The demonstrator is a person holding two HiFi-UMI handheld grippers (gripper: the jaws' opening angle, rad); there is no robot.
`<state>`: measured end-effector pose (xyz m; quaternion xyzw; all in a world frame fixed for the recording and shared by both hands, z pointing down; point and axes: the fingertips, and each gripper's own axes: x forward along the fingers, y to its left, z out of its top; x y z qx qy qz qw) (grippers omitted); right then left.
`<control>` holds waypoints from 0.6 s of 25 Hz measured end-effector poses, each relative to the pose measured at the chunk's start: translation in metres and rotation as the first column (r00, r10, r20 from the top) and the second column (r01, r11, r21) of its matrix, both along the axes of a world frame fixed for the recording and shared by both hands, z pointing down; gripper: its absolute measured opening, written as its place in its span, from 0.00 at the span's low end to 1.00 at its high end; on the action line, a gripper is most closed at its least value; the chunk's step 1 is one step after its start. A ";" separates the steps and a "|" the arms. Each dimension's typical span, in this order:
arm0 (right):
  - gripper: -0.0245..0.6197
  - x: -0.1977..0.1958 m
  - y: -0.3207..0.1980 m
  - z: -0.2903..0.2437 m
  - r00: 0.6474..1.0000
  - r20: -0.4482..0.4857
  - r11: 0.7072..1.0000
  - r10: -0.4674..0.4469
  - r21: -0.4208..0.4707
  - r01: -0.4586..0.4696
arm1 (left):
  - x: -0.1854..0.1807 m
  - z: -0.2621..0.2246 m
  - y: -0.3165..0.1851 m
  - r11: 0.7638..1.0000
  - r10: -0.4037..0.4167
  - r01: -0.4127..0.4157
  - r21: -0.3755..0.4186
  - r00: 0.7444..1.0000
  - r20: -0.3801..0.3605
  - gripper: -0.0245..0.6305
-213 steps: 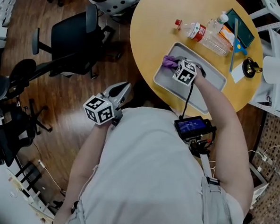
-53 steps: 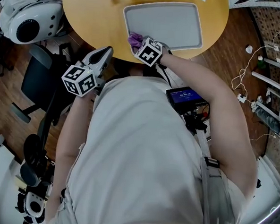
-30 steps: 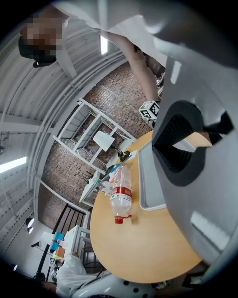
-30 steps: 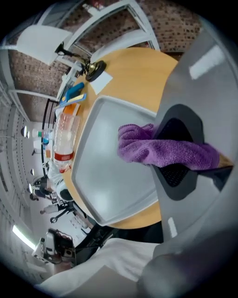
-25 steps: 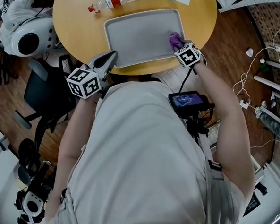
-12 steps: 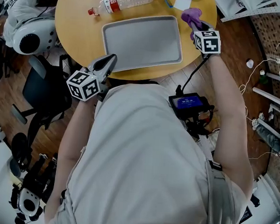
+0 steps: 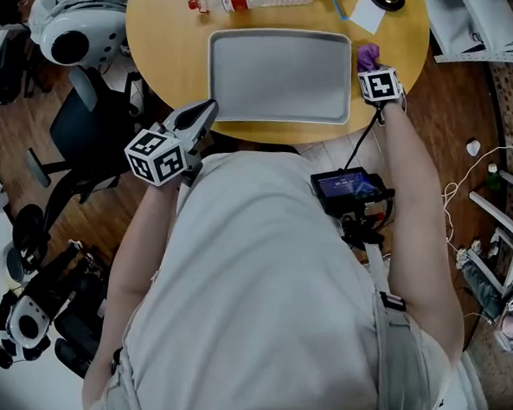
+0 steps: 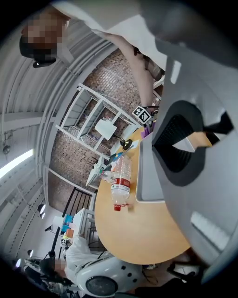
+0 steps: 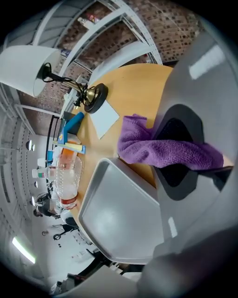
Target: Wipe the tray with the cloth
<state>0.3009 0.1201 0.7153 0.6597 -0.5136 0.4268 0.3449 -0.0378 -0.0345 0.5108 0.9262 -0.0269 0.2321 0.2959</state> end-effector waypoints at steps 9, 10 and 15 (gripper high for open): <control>0.27 0.013 0.009 -0.021 0.999 0.014 0.997 0.047 0.057 -0.048 | 0.016 0.004 -0.006 1.000 0.030 -0.030 -0.006 0.999 -0.031 0.04; 0.29 0.014 0.008 -0.032 0.998 0.013 0.994 0.054 0.091 -0.055 | 0.020 0.005 -0.010 0.999 0.034 -0.034 -0.006 0.999 -0.039 0.04; 0.13 -0.012 -0.005 -0.109 1.000 -0.016 0.952 0.011 0.305 -0.006 | 0.028 0.005 -0.024 0.999 0.054 -0.054 -0.001 0.996 -0.069 0.04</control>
